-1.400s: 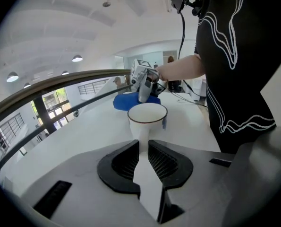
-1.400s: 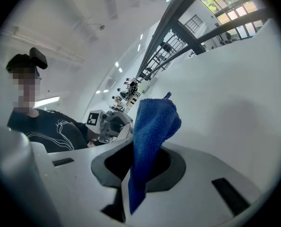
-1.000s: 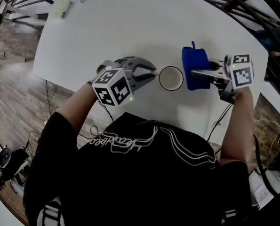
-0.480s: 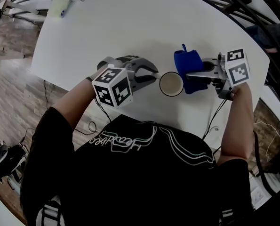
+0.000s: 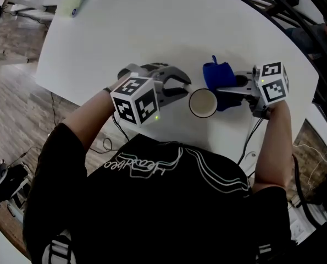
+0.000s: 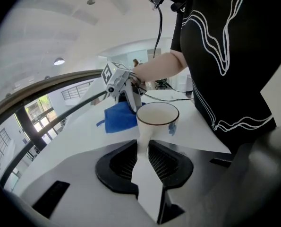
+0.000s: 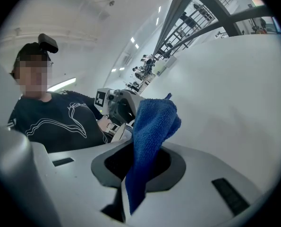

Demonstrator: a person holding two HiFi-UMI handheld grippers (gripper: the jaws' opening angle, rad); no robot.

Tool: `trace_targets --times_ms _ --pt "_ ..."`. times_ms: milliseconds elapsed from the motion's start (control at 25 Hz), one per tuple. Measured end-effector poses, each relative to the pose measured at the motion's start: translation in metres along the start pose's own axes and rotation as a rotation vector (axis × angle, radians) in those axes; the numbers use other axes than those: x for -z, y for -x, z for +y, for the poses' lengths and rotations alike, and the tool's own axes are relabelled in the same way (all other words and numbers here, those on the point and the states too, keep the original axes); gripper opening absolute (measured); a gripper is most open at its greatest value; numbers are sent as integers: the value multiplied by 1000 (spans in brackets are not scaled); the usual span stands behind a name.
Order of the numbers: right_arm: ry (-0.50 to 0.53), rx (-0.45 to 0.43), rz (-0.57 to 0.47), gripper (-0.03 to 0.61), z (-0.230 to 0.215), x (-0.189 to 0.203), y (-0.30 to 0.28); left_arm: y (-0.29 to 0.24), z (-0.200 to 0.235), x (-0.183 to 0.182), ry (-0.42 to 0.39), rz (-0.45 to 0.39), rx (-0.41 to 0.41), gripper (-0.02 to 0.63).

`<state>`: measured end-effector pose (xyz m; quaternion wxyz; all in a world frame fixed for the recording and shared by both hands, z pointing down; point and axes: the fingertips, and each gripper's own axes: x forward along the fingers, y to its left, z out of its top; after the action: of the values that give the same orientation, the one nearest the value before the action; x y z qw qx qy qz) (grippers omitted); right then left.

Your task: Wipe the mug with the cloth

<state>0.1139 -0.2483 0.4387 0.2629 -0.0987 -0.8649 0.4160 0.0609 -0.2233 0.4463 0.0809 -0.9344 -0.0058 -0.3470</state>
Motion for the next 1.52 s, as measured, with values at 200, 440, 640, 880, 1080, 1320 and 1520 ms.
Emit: trace_targets --times_ms 200,440,640,880,1080,1320,1520 --pt "-3 32 24 54 -5 6 -6 -1 3 -2 2 -10 -6 72" --pt "-11 46 80 54 -18 2 -26 6 24 14 8 -13 -43 74" --pt "-7 60 101 54 -17 1 -36 10 29 21 18 -13 -48 74" --pt "45 147 31 54 -15 -3 -24 10 22 41 90 37 -31 116" --pt "94 278 -88 54 -2 -14 -15 30 21 48 293 -34 -67 123" --pt "290 514 -191 54 51 -29 -3 79 21 11 518 -243 -196 117" --pt "394 580 -273 54 120 -18 -13 106 -16 -47 563 -382 -212 34"
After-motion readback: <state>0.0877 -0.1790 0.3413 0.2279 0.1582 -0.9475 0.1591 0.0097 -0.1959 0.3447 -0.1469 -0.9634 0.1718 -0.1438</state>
